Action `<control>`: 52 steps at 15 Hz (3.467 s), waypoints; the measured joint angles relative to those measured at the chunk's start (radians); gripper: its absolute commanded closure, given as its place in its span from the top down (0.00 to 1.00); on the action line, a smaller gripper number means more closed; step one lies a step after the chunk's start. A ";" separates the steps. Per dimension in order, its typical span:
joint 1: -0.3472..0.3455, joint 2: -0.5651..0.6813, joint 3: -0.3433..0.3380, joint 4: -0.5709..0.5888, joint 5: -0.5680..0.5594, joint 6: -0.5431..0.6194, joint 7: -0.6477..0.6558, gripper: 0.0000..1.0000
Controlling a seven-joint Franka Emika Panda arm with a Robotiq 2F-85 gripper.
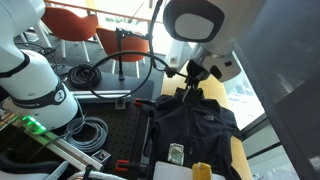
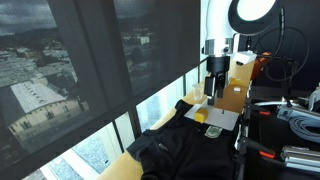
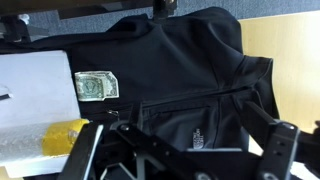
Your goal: Zip up the jersey
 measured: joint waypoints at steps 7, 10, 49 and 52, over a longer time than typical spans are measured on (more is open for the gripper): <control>-0.044 0.185 -0.056 0.122 -0.039 0.035 -0.116 1.00; -0.052 0.274 -0.066 0.177 -0.057 0.059 -0.149 1.00; -0.074 0.816 -0.093 0.557 -0.172 0.190 -0.262 1.00; -0.069 0.816 -0.094 0.546 -0.172 0.190 -0.253 1.00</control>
